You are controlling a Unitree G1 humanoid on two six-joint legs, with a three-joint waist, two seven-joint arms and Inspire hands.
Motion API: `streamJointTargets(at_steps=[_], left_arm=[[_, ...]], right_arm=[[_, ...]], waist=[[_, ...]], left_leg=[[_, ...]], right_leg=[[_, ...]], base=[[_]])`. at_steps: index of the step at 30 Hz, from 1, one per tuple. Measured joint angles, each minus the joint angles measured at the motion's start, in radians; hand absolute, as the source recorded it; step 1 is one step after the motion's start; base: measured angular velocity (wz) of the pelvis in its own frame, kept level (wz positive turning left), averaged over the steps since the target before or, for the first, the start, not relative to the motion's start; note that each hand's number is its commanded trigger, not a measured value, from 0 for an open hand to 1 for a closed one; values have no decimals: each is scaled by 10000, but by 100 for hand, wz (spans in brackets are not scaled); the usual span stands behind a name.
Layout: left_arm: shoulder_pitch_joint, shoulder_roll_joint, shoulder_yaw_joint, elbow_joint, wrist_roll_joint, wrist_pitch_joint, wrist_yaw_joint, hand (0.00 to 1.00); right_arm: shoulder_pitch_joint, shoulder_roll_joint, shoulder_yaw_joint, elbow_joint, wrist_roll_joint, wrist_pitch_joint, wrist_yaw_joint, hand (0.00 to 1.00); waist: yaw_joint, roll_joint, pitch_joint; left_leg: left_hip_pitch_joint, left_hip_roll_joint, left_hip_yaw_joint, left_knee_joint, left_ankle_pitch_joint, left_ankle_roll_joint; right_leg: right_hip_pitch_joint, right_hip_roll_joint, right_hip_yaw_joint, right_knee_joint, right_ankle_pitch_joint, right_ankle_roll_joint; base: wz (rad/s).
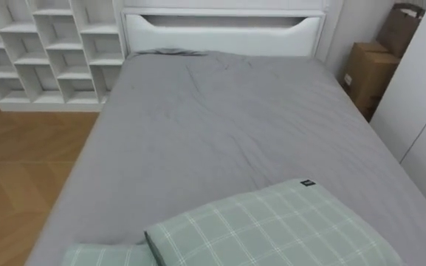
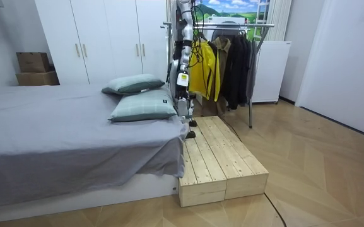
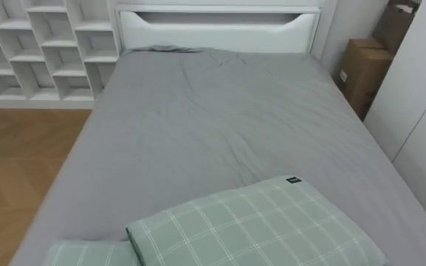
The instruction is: Hang clothes
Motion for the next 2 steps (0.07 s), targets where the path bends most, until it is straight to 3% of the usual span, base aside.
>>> streamJointTargets(at_steps=[2], left_arm=[[-12, 7, -68, 11, 8, -7, -9, 0]], right_arm=[[11, -1, -2, -1, 5, -8, 30, 0]], waist=[[8, 23, 0]], left_leg=[[13, 1, 24, -11, 0, 0]], right_leg=[[-1, -1, 20, 0, 0, 0]], base=[[-2]])
